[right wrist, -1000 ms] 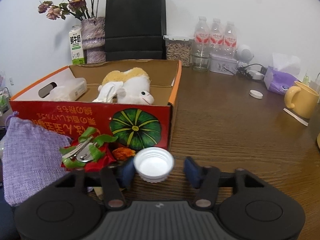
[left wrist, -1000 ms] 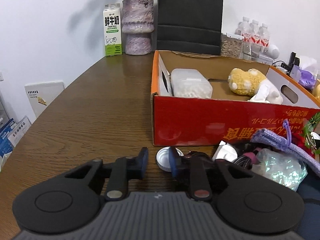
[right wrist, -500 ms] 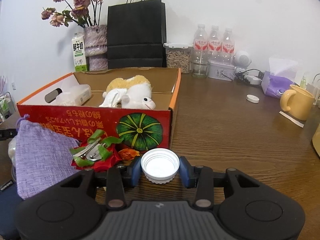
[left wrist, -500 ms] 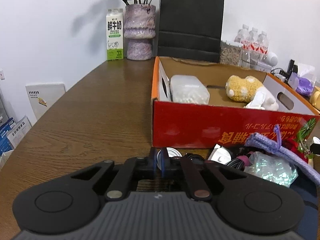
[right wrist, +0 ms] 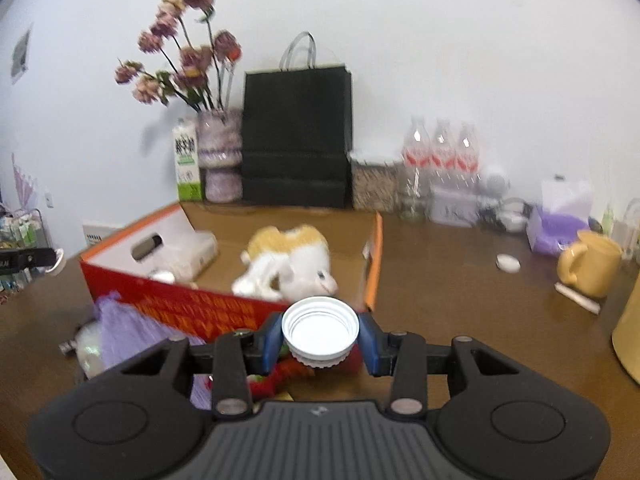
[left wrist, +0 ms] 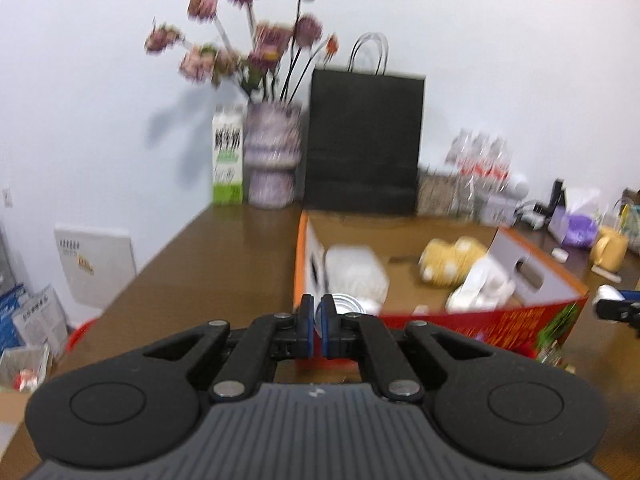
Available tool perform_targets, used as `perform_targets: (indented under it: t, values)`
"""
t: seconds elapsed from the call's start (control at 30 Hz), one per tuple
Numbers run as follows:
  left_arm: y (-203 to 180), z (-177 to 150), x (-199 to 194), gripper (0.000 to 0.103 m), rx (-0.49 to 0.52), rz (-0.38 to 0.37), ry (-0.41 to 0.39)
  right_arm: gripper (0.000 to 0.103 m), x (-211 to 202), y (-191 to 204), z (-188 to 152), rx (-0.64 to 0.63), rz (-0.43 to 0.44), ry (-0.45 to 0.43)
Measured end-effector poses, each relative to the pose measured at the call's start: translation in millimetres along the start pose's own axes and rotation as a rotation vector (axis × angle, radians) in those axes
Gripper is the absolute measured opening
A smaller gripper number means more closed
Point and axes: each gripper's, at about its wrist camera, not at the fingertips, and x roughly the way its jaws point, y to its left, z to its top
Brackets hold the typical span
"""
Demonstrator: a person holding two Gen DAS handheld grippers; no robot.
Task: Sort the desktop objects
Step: 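Carry both white caps into the cardboard box and open both tools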
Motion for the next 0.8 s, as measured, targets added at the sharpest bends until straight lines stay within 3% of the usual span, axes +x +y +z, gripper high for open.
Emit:
perform_targets:
  t: [0.17,0.33,0.6,0.8]
  values:
    - [-24,25,-1,0.004,0.02,-0.04,-0.075,0.039,8,16,23,-0.016,0.04,-0.045]
    - [-51,36,17,0.005,0.039,-0.085,-0.097,0.039,30,32,45,-0.028,0.082,-0.069]
    - [-70,39,86,0.005,0.022,-0.092,-0.036,0.039,98,50,67,-0.028,0.126,-0.039]
    - [-70,25,129,0.005,0.023,-0.069,0.005,0.039,139,47,57,-0.004,0.146,0.02]
